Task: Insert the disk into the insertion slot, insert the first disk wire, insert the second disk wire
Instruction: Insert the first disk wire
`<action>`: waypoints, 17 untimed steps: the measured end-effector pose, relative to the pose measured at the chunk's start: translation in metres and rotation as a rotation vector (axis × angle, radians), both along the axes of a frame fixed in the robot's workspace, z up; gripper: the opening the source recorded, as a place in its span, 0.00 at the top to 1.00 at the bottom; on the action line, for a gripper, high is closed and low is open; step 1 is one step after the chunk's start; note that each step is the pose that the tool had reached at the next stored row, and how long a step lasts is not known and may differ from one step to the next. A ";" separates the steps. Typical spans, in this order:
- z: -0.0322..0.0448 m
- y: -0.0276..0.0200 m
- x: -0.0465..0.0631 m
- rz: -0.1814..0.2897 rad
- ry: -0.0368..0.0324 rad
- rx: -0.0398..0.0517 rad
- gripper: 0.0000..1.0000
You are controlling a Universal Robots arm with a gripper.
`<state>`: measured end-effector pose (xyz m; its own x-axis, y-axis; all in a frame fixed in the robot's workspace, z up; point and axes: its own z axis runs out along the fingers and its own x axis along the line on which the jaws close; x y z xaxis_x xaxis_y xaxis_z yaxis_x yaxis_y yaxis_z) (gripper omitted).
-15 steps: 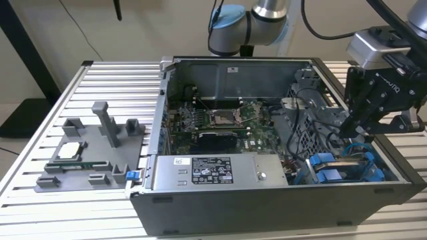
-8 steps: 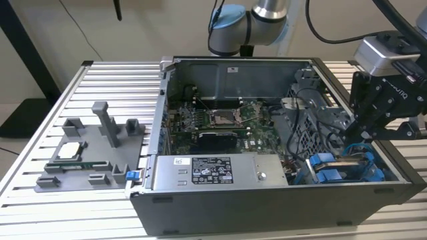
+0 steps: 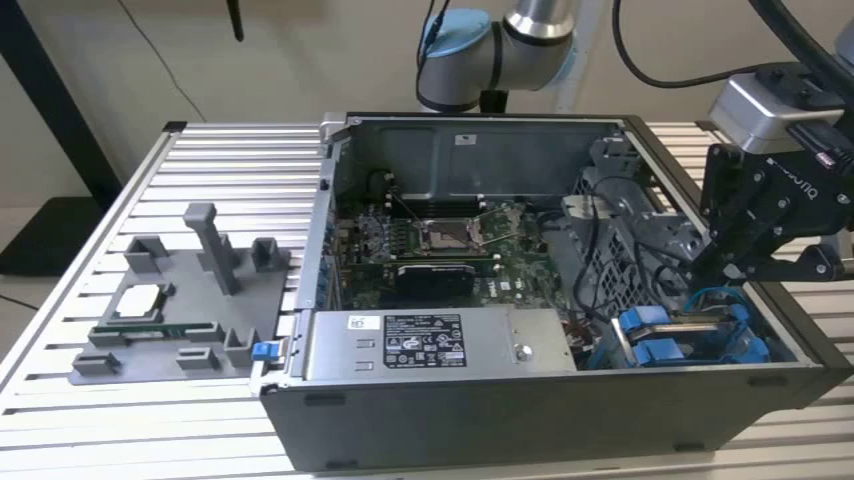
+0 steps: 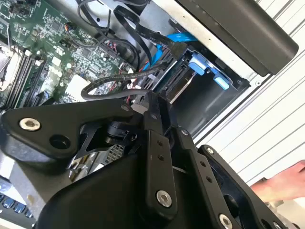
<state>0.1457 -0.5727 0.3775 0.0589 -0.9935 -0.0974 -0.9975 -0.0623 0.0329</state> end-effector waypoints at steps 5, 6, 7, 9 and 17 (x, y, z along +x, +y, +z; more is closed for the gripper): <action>0.0000 0.0000 0.000 0.000 0.0000 -0.0001 1.00; 0.0000 -0.0002 0.000 0.000 0.0005 -0.0001 1.00; -0.0002 -0.0004 0.000 0.000 0.0028 -0.0001 1.00; -0.0003 -0.0010 0.001 0.000 0.0122 0.0000 1.00; -0.0012 -0.0036 0.002 0.000 0.0546 -0.0001 1.00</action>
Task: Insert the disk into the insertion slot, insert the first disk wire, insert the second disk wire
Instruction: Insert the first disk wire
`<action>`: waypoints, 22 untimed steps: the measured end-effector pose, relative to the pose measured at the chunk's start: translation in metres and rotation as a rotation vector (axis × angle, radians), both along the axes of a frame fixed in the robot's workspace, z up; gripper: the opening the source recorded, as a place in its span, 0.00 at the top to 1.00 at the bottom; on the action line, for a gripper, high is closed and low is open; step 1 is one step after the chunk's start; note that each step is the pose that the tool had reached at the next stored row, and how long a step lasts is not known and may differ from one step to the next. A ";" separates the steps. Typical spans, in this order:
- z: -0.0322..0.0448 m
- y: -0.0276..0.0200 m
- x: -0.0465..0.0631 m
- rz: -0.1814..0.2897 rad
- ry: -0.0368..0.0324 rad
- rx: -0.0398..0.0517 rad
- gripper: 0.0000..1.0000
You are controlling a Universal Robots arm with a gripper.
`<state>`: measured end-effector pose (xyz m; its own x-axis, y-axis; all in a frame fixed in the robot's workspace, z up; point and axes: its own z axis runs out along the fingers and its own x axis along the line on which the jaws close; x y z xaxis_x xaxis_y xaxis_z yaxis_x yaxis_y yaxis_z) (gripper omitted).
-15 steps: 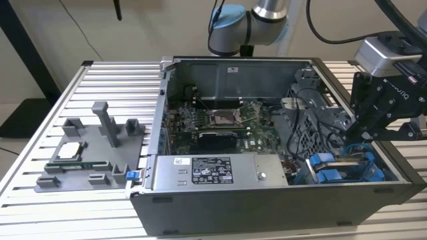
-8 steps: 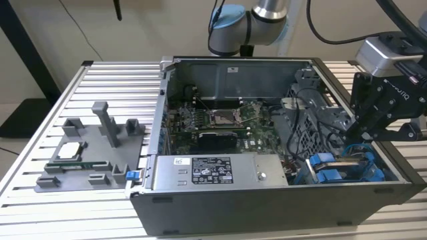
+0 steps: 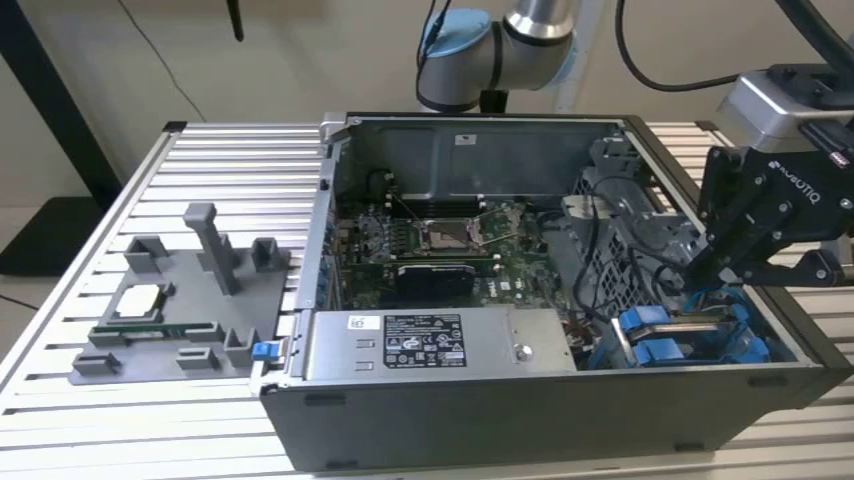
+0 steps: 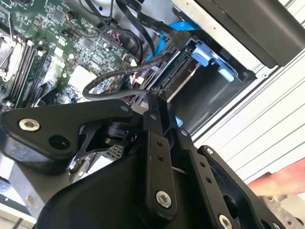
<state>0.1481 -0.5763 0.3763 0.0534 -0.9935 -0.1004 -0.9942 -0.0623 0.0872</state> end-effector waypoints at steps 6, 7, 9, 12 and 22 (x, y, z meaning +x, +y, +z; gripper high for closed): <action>-0.0006 -0.0003 0.002 0.000 0.0008 0.0001 1.00; -0.0010 -0.0007 0.003 0.000 0.0014 0.0000 1.00; -0.0023 -0.0015 0.004 -0.001 0.0055 0.0004 1.00; -0.0043 -0.0021 0.006 -0.002 0.0070 0.0135 1.00; -0.0133 -0.0065 0.007 -0.039 0.0063 0.0401 1.00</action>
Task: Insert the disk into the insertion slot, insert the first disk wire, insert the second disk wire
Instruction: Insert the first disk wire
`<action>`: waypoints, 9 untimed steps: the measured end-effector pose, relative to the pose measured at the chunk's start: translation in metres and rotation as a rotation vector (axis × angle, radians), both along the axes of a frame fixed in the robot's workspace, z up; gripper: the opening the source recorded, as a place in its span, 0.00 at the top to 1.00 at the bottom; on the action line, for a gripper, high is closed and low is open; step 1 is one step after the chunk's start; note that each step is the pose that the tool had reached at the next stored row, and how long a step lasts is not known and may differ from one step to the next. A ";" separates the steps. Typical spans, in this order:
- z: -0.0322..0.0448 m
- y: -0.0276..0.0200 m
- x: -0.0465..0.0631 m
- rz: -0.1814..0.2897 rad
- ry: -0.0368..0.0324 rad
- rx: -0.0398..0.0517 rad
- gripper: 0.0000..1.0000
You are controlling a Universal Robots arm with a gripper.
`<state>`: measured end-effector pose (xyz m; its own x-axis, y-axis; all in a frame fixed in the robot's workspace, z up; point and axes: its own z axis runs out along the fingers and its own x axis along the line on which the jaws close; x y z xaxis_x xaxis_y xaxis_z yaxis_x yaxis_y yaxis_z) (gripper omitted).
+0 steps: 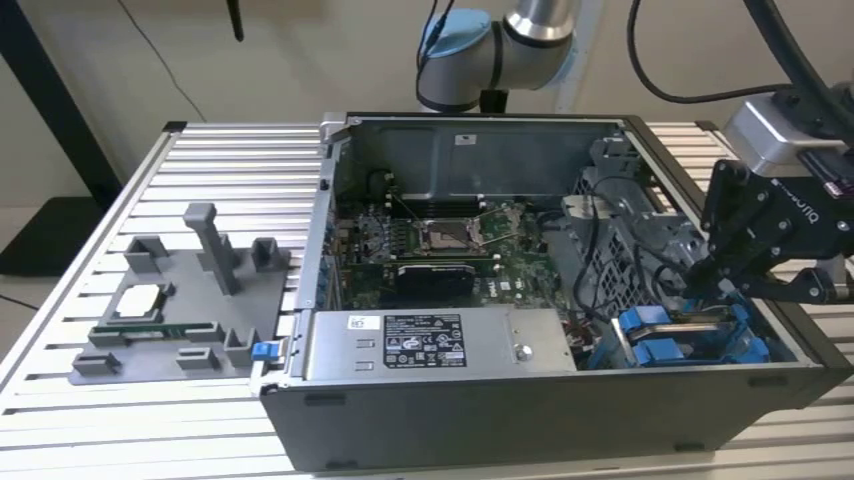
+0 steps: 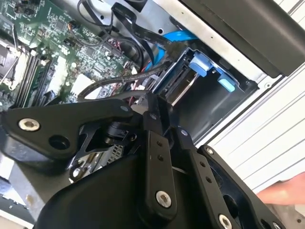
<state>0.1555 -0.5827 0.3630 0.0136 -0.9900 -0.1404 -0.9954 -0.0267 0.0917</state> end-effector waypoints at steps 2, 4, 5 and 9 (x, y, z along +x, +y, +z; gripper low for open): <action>-0.0008 -0.0002 0.001 -0.007 0.0000 0.0021 1.00; -0.0016 -0.0003 0.002 -0.016 0.0000 0.0045 1.00; -0.0019 -0.0005 0.002 -0.019 0.0000 0.0053 1.00; -0.0026 -0.0025 0.011 -0.021 0.0000 0.0066 1.00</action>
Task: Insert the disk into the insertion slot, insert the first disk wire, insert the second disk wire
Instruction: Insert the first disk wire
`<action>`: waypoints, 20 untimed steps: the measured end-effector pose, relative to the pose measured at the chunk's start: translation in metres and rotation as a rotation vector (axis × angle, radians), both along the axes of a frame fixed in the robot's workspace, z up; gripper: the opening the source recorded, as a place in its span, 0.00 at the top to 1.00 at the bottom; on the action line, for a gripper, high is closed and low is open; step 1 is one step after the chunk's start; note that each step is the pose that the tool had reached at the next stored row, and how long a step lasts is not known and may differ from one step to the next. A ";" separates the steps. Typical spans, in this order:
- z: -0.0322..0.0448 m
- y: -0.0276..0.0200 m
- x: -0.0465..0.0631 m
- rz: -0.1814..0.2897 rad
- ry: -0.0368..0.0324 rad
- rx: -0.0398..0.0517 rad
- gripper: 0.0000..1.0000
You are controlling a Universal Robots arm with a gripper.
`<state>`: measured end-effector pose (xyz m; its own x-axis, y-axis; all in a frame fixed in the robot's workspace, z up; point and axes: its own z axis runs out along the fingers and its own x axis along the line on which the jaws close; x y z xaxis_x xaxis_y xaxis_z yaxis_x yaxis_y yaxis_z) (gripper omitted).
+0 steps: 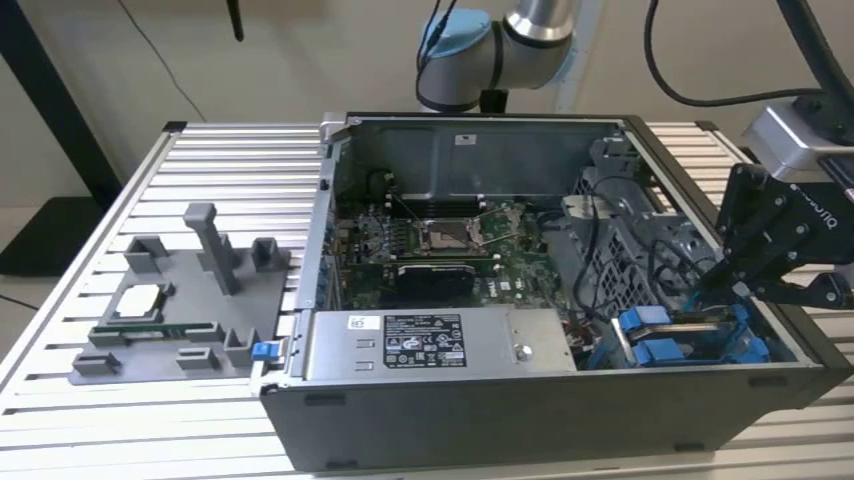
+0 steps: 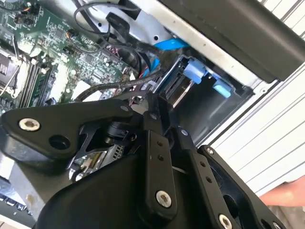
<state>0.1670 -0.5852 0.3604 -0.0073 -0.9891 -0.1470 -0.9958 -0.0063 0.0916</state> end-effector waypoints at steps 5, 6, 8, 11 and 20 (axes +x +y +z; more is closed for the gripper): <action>-0.0025 -0.0061 0.006 0.000 0.0000 0.0000 1.00; -0.0034 -0.0062 0.006 0.000 0.0000 0.0003 1.00; -0.0046 -0.0062 0.006 0.000 0.0000 0.0000 1.00; -0.0066 -0.0062 0.006 0.001 0.0000 0.0000 1.00; -0.0088 -0.0053 0.006 0.002 -0.0096 0.0001 1.00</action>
